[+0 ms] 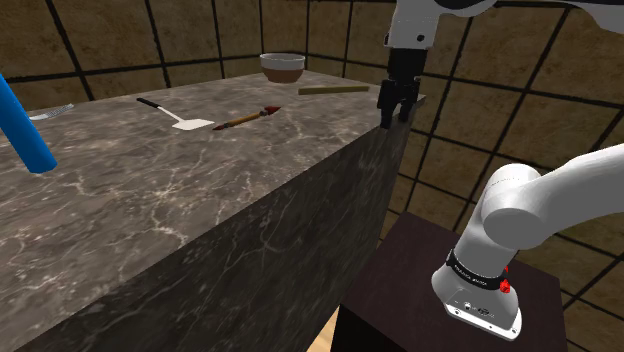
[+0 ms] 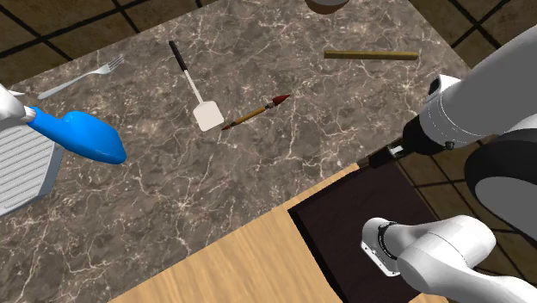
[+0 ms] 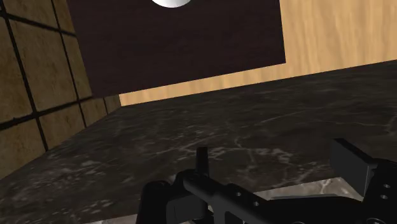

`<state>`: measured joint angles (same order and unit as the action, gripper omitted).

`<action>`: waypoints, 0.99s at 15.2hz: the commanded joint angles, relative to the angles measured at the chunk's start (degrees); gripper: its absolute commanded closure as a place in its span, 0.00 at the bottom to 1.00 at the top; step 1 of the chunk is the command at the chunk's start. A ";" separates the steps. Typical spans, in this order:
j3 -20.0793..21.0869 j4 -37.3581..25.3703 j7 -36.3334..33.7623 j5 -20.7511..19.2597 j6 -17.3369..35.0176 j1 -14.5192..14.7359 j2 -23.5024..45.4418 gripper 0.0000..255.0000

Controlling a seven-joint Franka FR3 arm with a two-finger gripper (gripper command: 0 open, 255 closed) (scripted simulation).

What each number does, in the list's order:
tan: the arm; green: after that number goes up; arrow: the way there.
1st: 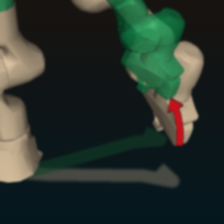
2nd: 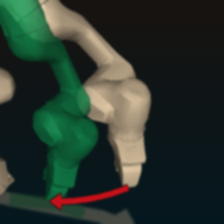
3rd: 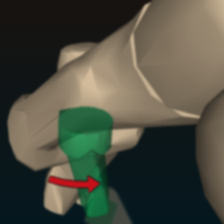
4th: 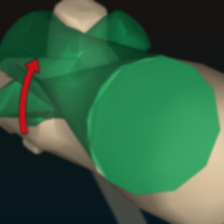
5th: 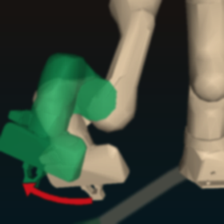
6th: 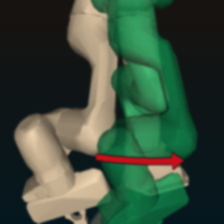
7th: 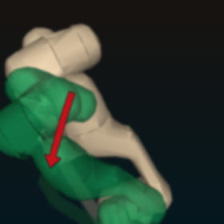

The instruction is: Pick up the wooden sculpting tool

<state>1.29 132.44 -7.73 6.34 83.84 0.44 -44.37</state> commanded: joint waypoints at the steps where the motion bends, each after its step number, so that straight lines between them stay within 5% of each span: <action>1: 0.00 0.00 0.00 0.00 0.00 0.00 0.00 0.00; 9: 13.91 -8.61 -31.08 8.38 1.55 -4.94 7.40 0.00; 15: 23.71 -19.60 -54.52 9.83 3.42 -10.03 17.86 0.00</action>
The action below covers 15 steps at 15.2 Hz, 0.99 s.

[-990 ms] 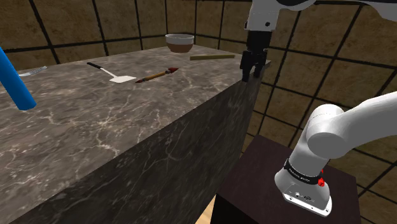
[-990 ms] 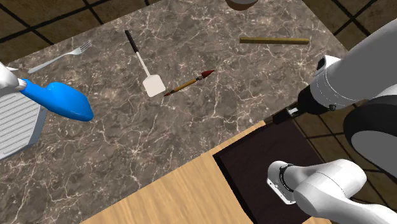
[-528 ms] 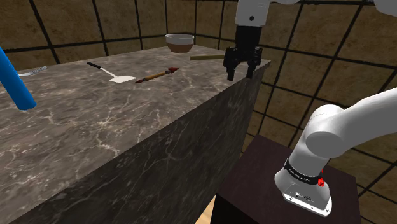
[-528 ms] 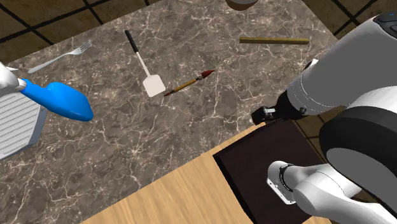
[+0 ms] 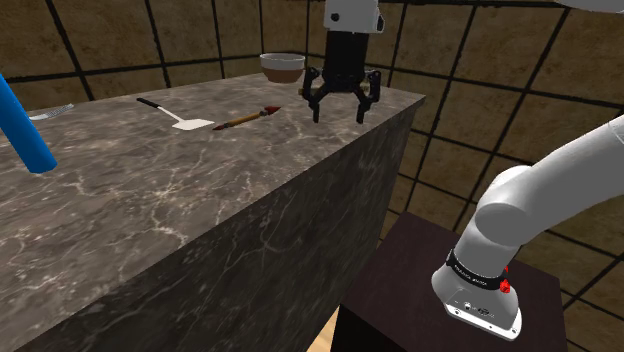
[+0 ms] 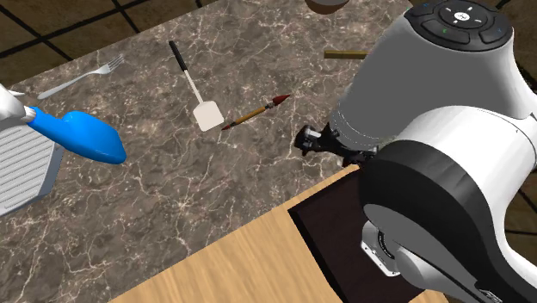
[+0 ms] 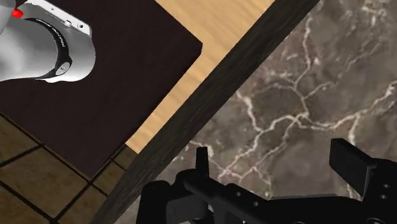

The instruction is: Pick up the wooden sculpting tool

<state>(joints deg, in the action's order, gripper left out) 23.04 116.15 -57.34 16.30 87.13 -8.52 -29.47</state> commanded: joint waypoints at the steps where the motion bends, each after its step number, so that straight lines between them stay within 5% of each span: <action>1: 3.58 -5.48 -8.89 -0.44 0.38 -1.98 5.08 0.00; 9: 14.92 -26.62 -42.42 -10.26 0.11 -6.11 26.51 0.00; 14: 16.73 -43.81 -61.67 -20.98 -4.51 -1.56 42.28 0.00; 15: 16.39 -42.42 -61.42 -20.57 -3.52 -1.66 41.75 0.00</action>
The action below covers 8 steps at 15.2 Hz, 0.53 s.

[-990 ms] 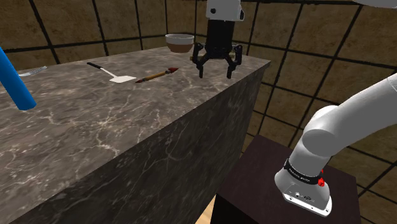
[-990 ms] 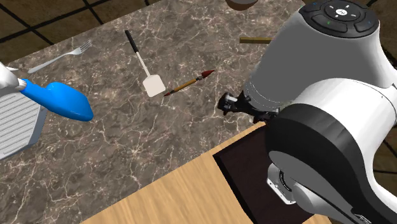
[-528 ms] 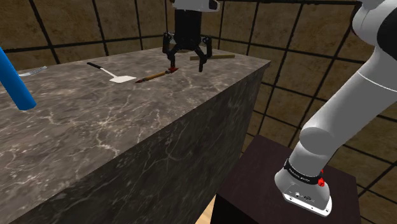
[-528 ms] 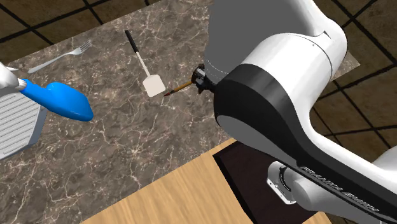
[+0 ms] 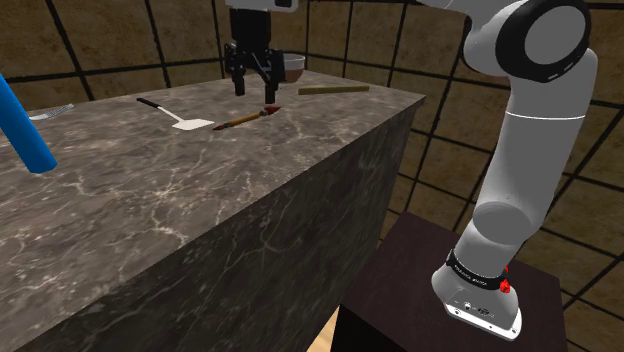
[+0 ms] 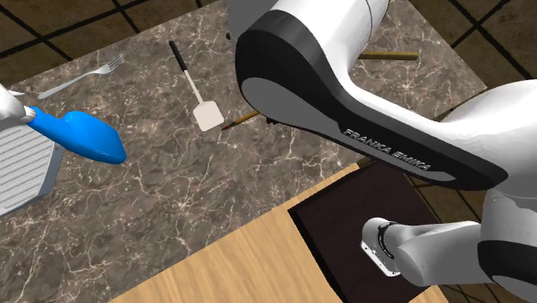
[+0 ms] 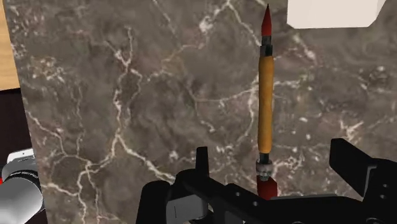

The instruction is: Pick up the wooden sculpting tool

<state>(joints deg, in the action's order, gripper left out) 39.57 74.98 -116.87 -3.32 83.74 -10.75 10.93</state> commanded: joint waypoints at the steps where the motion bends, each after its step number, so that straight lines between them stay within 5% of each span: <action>1: -0.23 0.09 -1.70 -0.63 0.84 0.32 0.89 0.00; 8: -0.48 6.84 -0.77 0.71 5.92 -0.92 -1.16 0.00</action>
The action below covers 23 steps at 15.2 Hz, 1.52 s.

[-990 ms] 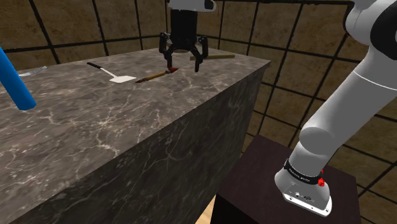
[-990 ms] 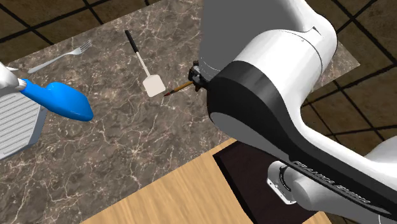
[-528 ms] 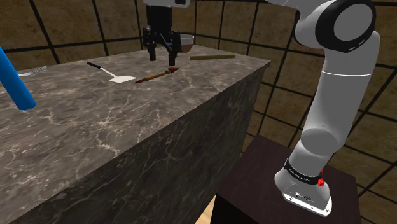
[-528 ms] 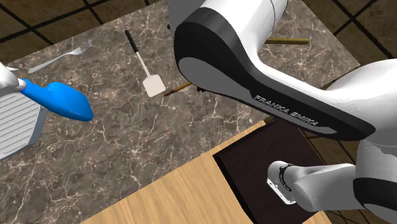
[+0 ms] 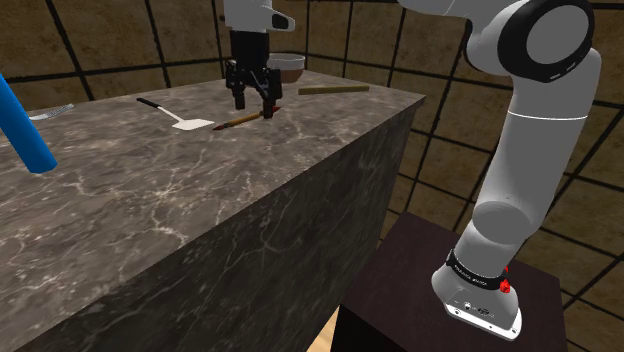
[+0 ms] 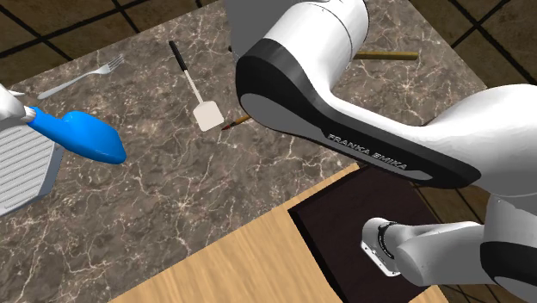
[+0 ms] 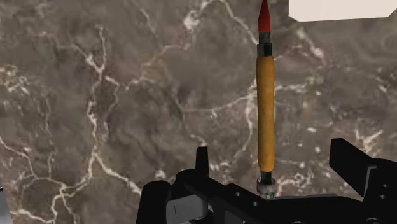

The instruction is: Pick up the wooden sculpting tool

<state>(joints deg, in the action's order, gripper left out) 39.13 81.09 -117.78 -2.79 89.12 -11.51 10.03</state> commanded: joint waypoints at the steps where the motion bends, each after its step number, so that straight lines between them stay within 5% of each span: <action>1: -0.02 0.31 0.04 0.01 0.31 -0.04 -0.02 1.00; 10: -0.05 0.72 0.14 0.17 0.54 -0.16 -0.25 1.00; 23: 0.57 -17.34 -2.37 -4.08 -12.29 4.05 6.05 1.00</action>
<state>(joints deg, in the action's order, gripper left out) 39.66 65.28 -119.93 -6.43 77.87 -7.90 15.46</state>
